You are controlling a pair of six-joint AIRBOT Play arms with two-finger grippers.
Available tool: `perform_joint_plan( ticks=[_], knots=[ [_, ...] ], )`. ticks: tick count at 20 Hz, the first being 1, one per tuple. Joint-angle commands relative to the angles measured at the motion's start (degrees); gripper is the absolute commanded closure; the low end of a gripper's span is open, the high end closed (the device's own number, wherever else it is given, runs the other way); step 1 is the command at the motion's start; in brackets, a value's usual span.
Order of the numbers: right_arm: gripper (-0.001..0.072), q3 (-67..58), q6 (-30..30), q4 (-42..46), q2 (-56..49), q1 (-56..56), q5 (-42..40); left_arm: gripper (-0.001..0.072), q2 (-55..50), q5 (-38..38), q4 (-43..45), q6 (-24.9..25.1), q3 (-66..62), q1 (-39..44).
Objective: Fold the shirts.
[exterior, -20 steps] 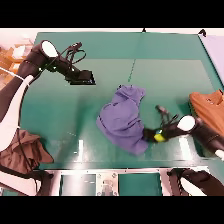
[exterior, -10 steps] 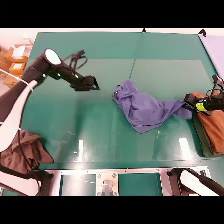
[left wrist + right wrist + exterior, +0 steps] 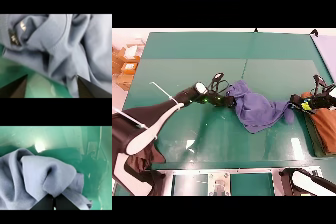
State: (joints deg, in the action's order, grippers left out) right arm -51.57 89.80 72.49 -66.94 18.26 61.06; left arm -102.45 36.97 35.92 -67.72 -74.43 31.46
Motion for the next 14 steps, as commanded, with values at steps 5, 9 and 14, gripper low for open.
perform_joint_plan(
  ticks=[5, 9, 14],
  knots=[
    [0.0698, -1.1, -0.1, -1.6, 0.2, -1.4, 0.7, 0.0687, -0.8, -3.3, -1.4, 0.3, -2.8, 1.5],
    [0.0699, -12.1, -0.1, -1.6, 4.8, -1.3, 8.2, 0.0688, 11.2, 7.8, 16.4, -5.5, -11.6, -4.5],
    [0.0699, -37.2, 0.6, -3.7, 14.3, -1.3, 13.9, 0.0688, 32.7, 24.7, 32.3, -10.5, -28.6, -13.2]
  ],
)
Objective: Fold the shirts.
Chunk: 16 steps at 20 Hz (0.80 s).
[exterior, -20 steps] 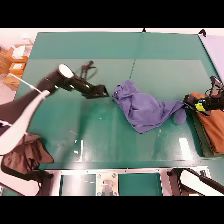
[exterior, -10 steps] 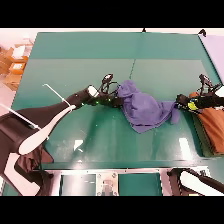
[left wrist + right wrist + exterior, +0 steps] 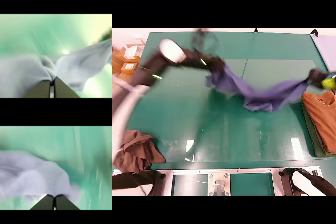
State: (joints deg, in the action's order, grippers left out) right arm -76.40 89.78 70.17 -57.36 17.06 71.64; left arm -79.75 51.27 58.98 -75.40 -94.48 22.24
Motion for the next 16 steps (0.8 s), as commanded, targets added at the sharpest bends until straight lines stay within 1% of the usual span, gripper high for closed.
perform_joint_plan(
  ticks=[1, 3, 5, 7, 8, 10, 12, 13, 14, 16],
  knots=[
    [0.0698, -17.0, 1.5, -1.4, 6.6, -0.1, 2.9, 0.0687, 12.7, 13.2, 9.6, -2.8, -12.6, -4.6],
    [0.0698, -24.2, 1.7, -1.4, 9.7, -0.1, 2.0, 0.0687, 16.3, 16.4, 9.8, -2.8, -19.1, -4.6],
    [0.0698, -29.2, 1.7, -1.4, 12.7, -0.1, 1.9, 0.0687, 19.4, 18.7, 9.6, -4.5, -24.6, -4.6],
    [0.0698, -30.8, 1.7, -1.4, 15.0, -0.1, 1.5, 0.0686, 22.5, 19.8, 9.6, -5.8, -25.2, -4.6],
    [0.0698, -30.8, 1.7, -1.8, 15.8, -0.1, 1.4, 0.0686, 23.1, 21.8, 9.6, -6.0, -25.2, -4.6],
    [0.0697, -30.3, 1.4, -3.2, 15.8, -0.1, 1.5, 0.0686, 22.8, 28.5, 9.6, -7.3, -24.0, -4.6],
    [0.0697, -26.4, 0.9, -7.1, 15.8, -0.1, 1.5, 0.0685, 22.8, 32.2, 9.5, -8.8, -16.8, -4.6],
    [0.0697, -22.6, -0.1, -10.0, 15.5, -0.2, 1.5, 0.0685, 22.7, 32.4, 9.2, -8.8, -11.4, -4.6],
    [0.0697, -18.1, -1.1, -12.0, 15.2, -0.2, 1.4, 0.0685, 22.6, 31.3, 9.0, -8.7, -5.5, -4.6],
    [0.0697, -6.2, -1.6, -13.5, 14.5, -0.2, 0.7, 0.0685, 22.0, 25.9, 7.4, -8.3, 8.3, -4.6]
  ],
)
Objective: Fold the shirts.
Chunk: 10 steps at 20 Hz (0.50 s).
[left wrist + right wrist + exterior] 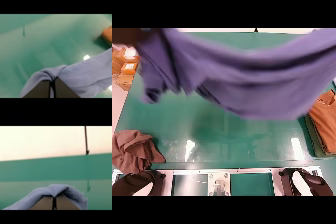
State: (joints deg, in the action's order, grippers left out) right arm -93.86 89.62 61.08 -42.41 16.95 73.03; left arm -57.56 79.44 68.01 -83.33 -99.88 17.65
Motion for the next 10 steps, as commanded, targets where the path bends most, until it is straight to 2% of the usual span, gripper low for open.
perform_joint_plan(
  ticks=[1, 5, 7, 10],
  knots=[
    [0.0697, 17.7, -1.9, -4.5, -1.0, -0.1, -2.0, 0.0685, -0.8, -6.3, -3.0, 1.0, 20.9, 0.0],
    [0.0696, 45.3, -7.1, -8.6, -8.0, -0.1, -17.1, 0.0685, -11.0, -21.7, -11.2, 9.1, 41.3, 0.0],
    [0.0696, 51.9, -10.4, -11.6, -16.1, -0.1, -25.2, 0.0685, -20.2, -25.1, -13.3, 13.2, 42.0, 0.0],
    [0.0696, 49.4, -12.3, -12.5, -28.7, 0.0, -30.2, 0.0684, -32.7, -27.1, -13.2, 13.8, 33.9, -0.4]
  ],
)
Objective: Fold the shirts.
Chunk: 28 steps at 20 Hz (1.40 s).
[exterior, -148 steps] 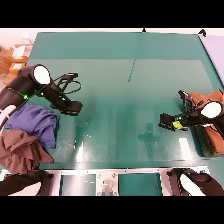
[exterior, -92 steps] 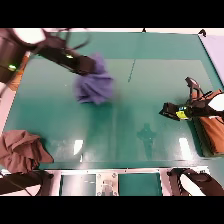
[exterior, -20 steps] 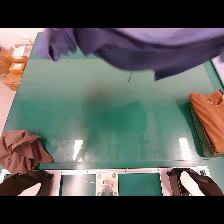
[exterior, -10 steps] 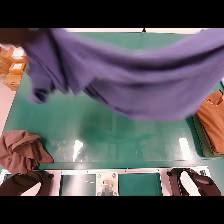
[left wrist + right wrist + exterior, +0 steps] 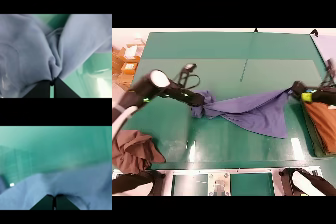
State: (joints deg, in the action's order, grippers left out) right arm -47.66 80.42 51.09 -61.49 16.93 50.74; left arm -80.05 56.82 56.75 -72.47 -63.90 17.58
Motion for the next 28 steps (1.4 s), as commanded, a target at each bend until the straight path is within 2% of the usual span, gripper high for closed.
perform_joint_plan(
  ticks=[1, 2, 3, 4, 5, 6, 9, 11, 12, 15, 17, 21, 24, 28],
  knots=[
    [0.0697, 0.6, -3.1, -2.4, -12.8, 0.1, -7.6, 0.0684, -12.9, -3.8, -1.9, 2.2, -5.7, -0.9],
    [0.0696, -1.6, -3.1, -2.3, -14.7, 0.1, -6.6, 0.0684, -14.7, -2.7, -1.9, 1.3, -9.6, -2.0],
    [0.0683, -3.7, -3.1, -1.6, -15.5, 0.1, -4.9, 0.0622, -15.3, -1.3, -1.9, 0.3, -12.6, -3.3],
    [0.0563, -5.6, -3.1, -0.2, -15.4, 0.1, -2.8, 0.0283, -15.2, 0.7, -1.9, -0.3, -15.1, -5.0],
    [0.0418, -7.7, -3.1, 2.1, -15.2, 0.5, 0.5, 0.0133, -15.2, 4.4, -1.8, -1.5, -17.9, -6.9],
    [0.0380, -9.6, -2.9, 4.6, -14.8, 1.2, 4.2, 0.0135, -15.2, 9.6, -1.8, -1.7, -20.6, -8.9],
    [0.0380, -11.0, 0.0, 11.5, -11.5, 4.6, 13.6, 0.0136, -14.4, 25.7, -1.8, -2.1, -24.5, -13.9],
    [0.0380, -9.5, 2.1, 14.9, -8.4, 6.7, 17.3, 0.0137, -13.4, 31.3, -1.8, -2.1, -22.0, -14.8],
    [0.0380, -7.8, 3.5, 16.9, -6.4, 7.6, 18.2, 0.0175, -12.3, 32.3, -1.9, -1.9, -19.0, -14.6],
    [0.0381, -1.8, 10.7, 22.5, -0.6, 10.5, 19.0, 0.0174, -8.3, 30.3, -2.0, 0.6, -7.3, -13.8],
    [0.0382, 1.9, 12.2, 22.6, 2.4, 12.3, 19.4, 0.0174, -6.6, 25.9, -4.0, 1.0, -3.0, -13.8],
    [0.0381, 8.0, 12.2, 21.2, 3.5, 12.5, 19.1, 0.0175, -6.6, 15.4, -10.3, 1.0, -0.9, -13.8],
    [0.0381, 13.3, 11.9, 17.5, 3.5, 12.5, 15.7, 0.0175, -7.0, 8.9, -14.6, 1.0, -0.9, -13.8],
    [0.0380, 16.9, 8.0, 12.2, 2.4, 12.5, 10.1, 0.0174, -6.9, 12.9, -18.4, 3.6, -1.0, -12.2]
  ],
)
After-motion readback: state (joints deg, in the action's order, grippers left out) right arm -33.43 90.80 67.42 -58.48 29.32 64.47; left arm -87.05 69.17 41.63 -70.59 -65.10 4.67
